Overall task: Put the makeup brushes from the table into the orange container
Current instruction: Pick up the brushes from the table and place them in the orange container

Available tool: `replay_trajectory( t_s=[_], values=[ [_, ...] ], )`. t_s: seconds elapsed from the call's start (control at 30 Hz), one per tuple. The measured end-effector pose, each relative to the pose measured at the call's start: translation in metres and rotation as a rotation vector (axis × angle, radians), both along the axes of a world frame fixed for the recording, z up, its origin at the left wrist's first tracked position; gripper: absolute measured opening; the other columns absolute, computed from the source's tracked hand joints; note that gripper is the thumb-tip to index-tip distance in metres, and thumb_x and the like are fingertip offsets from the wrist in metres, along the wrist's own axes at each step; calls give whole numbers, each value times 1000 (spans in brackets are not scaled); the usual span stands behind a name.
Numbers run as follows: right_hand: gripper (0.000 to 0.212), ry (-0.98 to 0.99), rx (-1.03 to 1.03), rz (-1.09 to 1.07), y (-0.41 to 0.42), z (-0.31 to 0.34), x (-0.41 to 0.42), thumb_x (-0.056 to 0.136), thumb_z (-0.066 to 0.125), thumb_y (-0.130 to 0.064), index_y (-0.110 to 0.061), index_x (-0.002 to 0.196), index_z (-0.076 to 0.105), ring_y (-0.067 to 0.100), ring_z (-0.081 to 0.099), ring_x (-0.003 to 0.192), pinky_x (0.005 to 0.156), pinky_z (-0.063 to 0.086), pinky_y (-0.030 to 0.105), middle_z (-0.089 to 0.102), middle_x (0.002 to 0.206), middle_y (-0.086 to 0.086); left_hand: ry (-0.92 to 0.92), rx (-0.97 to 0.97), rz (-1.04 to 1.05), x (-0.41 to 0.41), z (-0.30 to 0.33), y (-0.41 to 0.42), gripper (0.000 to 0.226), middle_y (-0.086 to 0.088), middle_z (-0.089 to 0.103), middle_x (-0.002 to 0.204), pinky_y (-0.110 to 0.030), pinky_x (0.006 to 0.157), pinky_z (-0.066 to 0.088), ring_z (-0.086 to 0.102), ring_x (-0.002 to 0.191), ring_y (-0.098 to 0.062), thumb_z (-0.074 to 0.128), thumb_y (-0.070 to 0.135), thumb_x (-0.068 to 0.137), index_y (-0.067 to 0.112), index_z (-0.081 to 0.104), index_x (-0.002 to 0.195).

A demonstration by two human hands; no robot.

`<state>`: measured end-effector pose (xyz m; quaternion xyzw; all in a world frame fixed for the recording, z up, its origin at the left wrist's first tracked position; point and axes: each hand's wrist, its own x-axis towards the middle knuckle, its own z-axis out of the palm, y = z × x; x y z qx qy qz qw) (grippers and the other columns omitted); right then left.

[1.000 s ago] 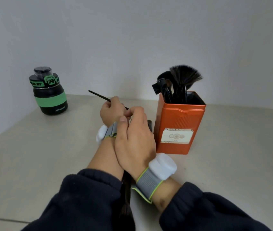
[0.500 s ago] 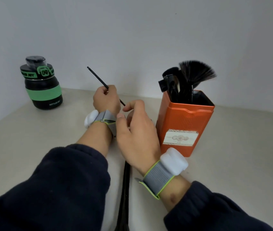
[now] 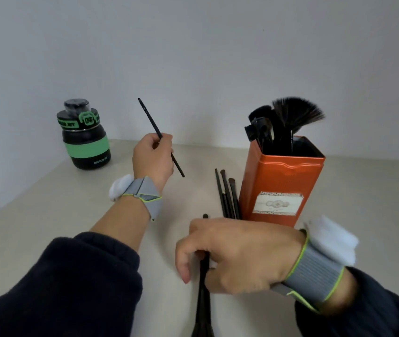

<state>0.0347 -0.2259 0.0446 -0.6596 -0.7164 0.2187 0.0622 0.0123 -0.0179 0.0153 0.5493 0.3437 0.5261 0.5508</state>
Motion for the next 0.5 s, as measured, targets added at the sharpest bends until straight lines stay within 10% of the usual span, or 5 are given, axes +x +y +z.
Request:
replay_trajectory(
  t_s=[0.27, 0.5],
  values=[
    [21, -193, 263, -11, 3, -14, -7, 82, 56, -12, -23, 99, 62, 24, 51, 94, 81, 51, 39, 41, 107, 0, -93, 60, -80, -9, 12, -16, 21, -2, 51, 60, -15, 35, 25, 34, 30, -11, 49, 12, 96, 12, 65, 83],
    [10, 210, 959, -197, 5, 4, 9, 100, 49, -20, -17, 109, 51, 14, 57, 75, 71, 49, 34, 57, 85, -10, -79, 309, 35, -7, 24, -30, 35, 12, 54, 50, -16, 39, 33, 39, 35, 0, 46, 18, 103, 22, 54, 69]
  ],
)
